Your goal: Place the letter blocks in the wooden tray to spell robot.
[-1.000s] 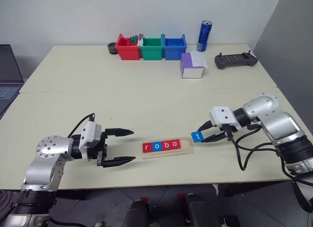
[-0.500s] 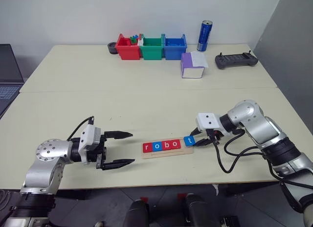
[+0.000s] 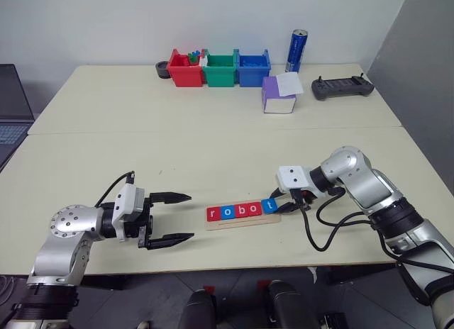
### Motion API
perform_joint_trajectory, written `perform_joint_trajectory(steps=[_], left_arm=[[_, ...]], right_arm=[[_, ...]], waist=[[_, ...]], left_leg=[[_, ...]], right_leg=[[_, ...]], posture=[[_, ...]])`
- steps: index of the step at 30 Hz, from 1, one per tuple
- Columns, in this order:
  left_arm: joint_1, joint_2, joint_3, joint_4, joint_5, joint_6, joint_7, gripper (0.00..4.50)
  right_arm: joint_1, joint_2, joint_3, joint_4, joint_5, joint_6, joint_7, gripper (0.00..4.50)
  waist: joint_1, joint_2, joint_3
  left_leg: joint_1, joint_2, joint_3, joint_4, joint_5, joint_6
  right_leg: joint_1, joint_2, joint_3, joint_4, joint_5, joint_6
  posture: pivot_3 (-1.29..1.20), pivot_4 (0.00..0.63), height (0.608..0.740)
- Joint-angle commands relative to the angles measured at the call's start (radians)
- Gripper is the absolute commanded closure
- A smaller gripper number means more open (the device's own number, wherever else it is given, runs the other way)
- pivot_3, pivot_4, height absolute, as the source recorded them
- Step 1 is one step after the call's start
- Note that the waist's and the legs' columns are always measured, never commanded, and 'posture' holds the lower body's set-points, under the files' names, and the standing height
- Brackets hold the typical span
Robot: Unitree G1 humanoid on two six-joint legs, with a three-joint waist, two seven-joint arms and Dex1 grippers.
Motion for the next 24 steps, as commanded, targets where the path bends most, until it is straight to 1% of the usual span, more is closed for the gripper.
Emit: perform_joint_trajectory(steps=[1,7,24], left_arm=[[-0.002,0.006,0.024,-0.003,-0.009,-0.016,0.001,0.00],[0.000,0.009,0.030,-0.001,-0.013,-0.017,-0.003,0.00],[-0.004,0.010,0.024,-0.083,-0.020,0.047,0.046,0.00]], right_arm=[[-0.013,0.000,-0.005,-0.028,0.008,0.040,0.009,3.03],[-0.015,0.003,0.003,-0.032,0.004,0.055,0.011,3.03],[-0.033,0.028,0.012,-0.014,-0.002,0.105,0.003,3.03]], waist=[[0.000,0.000,0.000],[0.000,0.000,0.000],[-0.001,0.000,0.000]], left_leg=[[0.000,0.000,0.000,0.000,0.000,0.000],[0.000,0.000,0.000,0.000,0.000,0.000],[0.000,0.000,0.000,0.000,0.000,0.000]], right_leg=[[0.000,0.000,0.000,0.000,0.000,0.000],[0.000,0.000,0.000,0.000,0.000,0.000],[0.000,0.000,0.000,0.000,0.000,0.000]], posture=[[0.00,0.150,0.740],[0.00,0.150,0.740],[0.00,0.150,0.740]])
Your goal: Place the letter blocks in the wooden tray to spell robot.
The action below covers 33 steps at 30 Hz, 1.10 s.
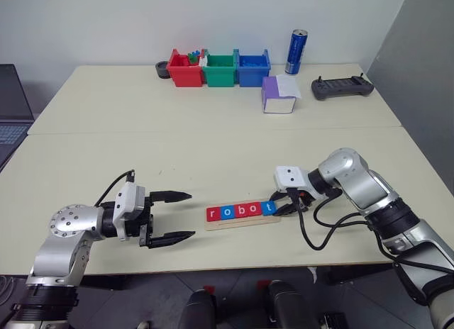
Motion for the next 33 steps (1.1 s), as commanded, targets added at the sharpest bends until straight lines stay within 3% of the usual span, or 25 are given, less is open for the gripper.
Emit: perform_joint_trajectory(steps=[1,33], left_arm=[[-0.003,0.011,0.019,-0.045,-0.020,0.008,0.008,0.00],[-0.014,0.010,0.017,-0.046,-0.017,0.022,0.010,0.00]], right_arm=[[-0.027,-0.001,0.004,-0.010,-0.008,0.000,0.000,3.03],[-0.031,-0.012,0.028,-0.032,-0.045,0.056,-0.022,3.03]], waist=[[0.000,0.000,0.000],[-0.002,0.000,0.000]], left_leg=[[0.000,0.000,0.000,0.000,0.000,0.000],[0.000,0.000,0.000,0.000,0.000,0.000]], right_leg=[[0.000,0.000,0.000,0.000,0.000,0.000],[0.000,0.000,0.000,0.000,0.000,0.000]], posture=[[0.00,0.150,0.740],[0.00,0.150,0.740]])
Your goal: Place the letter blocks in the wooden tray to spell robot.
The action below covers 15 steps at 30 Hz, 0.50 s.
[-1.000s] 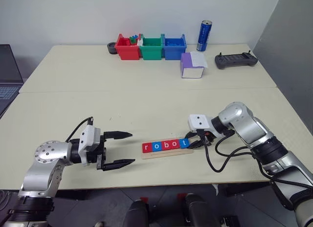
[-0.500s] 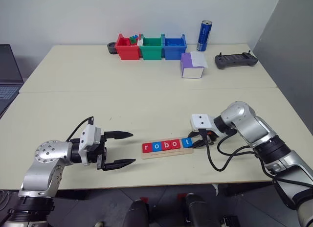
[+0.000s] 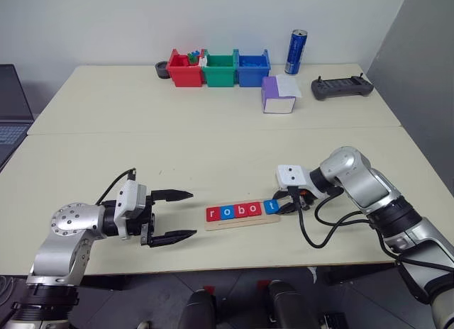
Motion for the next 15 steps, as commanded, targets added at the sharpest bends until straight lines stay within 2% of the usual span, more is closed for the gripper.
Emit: perform_joint_trajectory(steps=[1,15], left_arm=[[-0.006,0.010,0.017,-0.035,-0.014,0.001,0.010,0.00],[-0.005,0.007,0.020,-0.009,-0.009,-0.019,-0.004,0.00]], right_arm=[[-0.020,0.013,0.014,-0.026,-0.013,0.021,-0.010,3.03],[-0.027,0.009,0.030,-0.053,-0.028,0.037,-0.009,3.03]], waist=[[-0.001,0.000,0.000],[-0.003,0.000,0.000]], left_leg=[[0.000,0.000,0.000,0.000,0.000,0.000],[0.000,0.000,0.000,0.000,0.000,0.000]], right_leg=[[0.000,0.000,0.000,0.000,0.000,0.000],[0.000,0.000,0.000,0.000,0.000,0.000]], posture=[[0.00,0.150,0.740],[0.00,0.150,0.740]])
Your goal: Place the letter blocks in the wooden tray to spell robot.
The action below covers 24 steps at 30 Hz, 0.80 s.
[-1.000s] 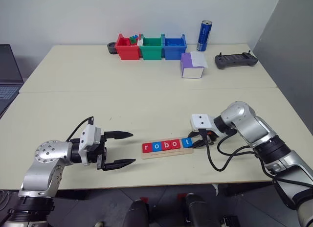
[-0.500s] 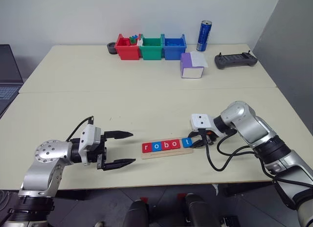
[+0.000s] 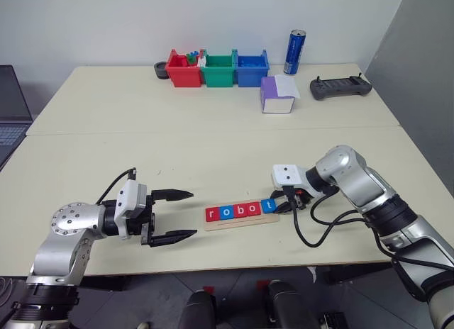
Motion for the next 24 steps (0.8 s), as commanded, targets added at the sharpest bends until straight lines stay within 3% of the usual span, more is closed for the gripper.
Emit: perform_joint_trajectory(steps=[1,24], left_arm=[[-0.005,0.007,0.020,-0.002,-0.009,-0.021,-0.005,0.00],[-0.004,0.005,0.016,-0.006,-0.009,-0.023,0.003,0.00]], right_arm=[[-0.010,-0.005,0.011,-0.044,-0.014,0.010,-0.001,3.03],[-0.014,0.000,0.021,-0.061,-0.008,0.049,0.001,3.03]], waist=[[0.000,0.000,0.000],[0.000,0.000,0.000]], left_leg=[[0.000,0.000,0.000,0.000,0.000,0.000],[0.000,0.000,0.000,0.000,0.000,0.000]], right_leg=[[0.000,0.000,0.000,0.000,0.000,0.000],[0.000,0.000,0.000,0.000,0.000,0.000]], posture=[[0.00,0.150,0.740],[0.00,0.150,0.740]])
